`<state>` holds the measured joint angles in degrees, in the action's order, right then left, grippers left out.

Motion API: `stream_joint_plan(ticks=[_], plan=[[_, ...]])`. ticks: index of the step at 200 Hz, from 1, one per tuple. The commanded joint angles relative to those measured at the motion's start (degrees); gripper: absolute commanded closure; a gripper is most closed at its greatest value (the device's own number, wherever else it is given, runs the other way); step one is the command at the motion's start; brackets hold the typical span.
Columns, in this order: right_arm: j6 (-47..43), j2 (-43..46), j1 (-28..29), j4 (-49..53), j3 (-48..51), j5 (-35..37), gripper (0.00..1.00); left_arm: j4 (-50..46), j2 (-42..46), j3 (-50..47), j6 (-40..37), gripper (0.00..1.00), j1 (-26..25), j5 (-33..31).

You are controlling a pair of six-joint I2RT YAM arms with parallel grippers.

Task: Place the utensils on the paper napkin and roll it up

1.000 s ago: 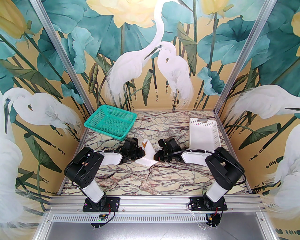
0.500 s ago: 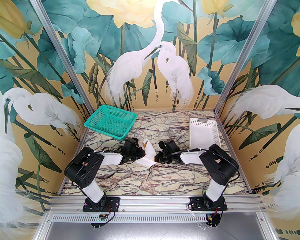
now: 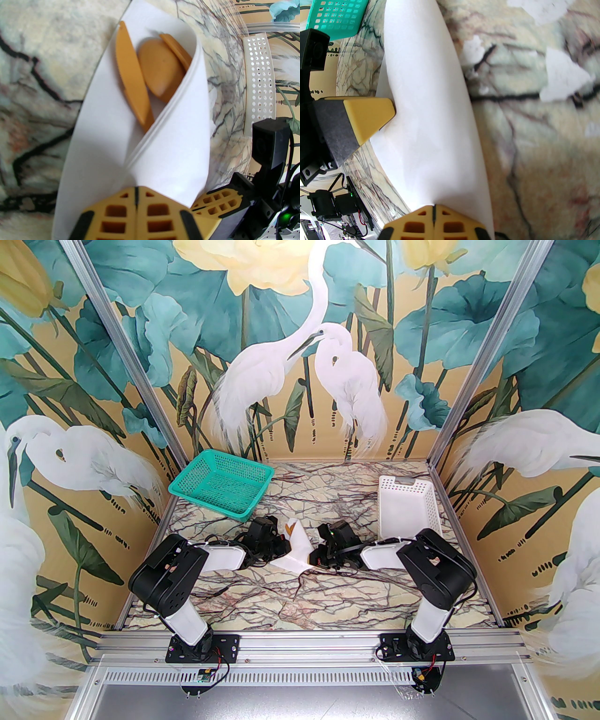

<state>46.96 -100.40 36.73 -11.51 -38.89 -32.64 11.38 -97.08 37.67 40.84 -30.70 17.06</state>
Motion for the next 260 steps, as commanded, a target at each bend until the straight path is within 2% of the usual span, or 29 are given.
stream_joint_plan(ticks=[1,69,117,165,222,260], plan=[[1.03,1.36,0.02,5.61,4.11,0.43,1.00,-7.62,-0.83,-1.54,-0.77,1.00,-1.74,-3.16],[-1.64,12.55,-0.31,14.01,6.50,0.01,1.00,-6.78,0.39,-3.60,0.47,1.00,-3.68,-4.23],[-3.66,18.74,-4.69,15.60,3.75,-0.41,1.00,-7.60,1.53,-4.26,0.47,1.00,-4.98,-4.93],[-3.65,11.98,-4.71,11.21,-0.34,-4.92,1.00,-7.34,1.47,-4.64,0.82,1.00,-6.20,-5.70],[-1.44,4.03,-0.56,5.93,-1.91,-4.82,1.00,-7.68,1.52,-4.55,0.49,1.00,-6.20,-6.07],[-2.22,0.78,0.69,8.47,-1.94,-3.75,1.00,-8.88,1.29,-4.12,0.11,1.00,-6.17,-6.78]])
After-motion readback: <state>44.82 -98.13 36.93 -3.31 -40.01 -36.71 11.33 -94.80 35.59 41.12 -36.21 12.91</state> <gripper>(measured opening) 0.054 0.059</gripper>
